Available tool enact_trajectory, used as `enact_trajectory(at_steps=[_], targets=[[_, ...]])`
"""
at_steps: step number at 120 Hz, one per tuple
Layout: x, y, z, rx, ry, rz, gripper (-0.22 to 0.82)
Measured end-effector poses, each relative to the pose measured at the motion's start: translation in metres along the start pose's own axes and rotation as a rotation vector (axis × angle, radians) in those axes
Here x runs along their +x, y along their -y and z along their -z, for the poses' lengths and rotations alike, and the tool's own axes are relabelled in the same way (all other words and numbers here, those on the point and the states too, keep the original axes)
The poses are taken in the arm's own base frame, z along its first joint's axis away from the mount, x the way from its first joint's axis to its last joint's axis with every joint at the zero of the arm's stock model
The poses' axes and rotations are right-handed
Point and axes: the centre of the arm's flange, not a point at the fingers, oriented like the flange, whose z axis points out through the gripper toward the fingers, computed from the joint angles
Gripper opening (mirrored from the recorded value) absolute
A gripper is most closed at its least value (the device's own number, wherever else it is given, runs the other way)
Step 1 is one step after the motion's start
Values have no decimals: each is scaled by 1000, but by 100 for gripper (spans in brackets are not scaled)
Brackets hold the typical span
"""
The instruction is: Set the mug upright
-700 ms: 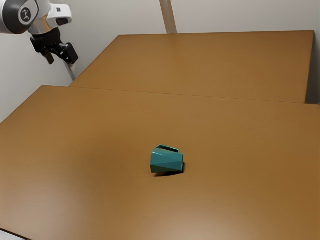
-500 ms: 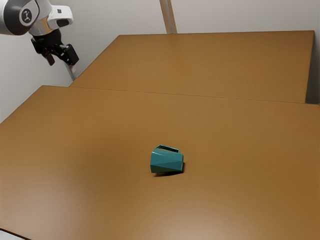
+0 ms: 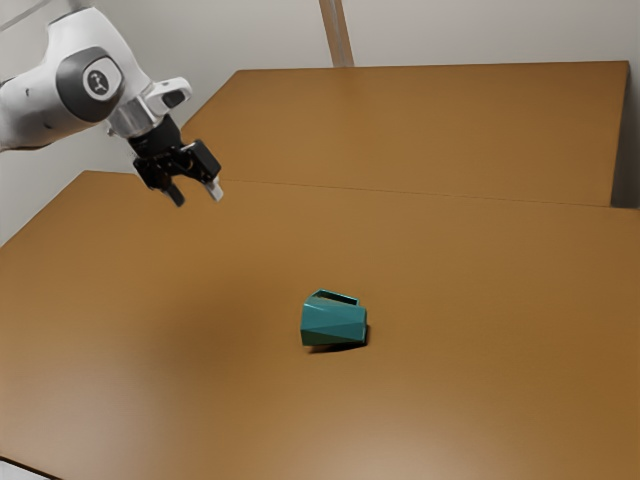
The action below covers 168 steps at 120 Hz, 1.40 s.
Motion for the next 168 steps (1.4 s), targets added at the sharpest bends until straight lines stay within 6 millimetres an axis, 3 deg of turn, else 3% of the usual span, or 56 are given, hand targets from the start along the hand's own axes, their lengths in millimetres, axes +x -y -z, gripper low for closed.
enact_trajectory(at_steps=[30,60,96,128,153,168], targets=[[12,9,-105,-240,105,193,60],[11,-12,-173,-366,193,295,60],[18,-29,-230,-459,260,386,60],[28,-41,-253,-496,261,422,60],[33,-40,-256,-491,237,437,15],[40,-49,-248,-492,216,417,-2]])
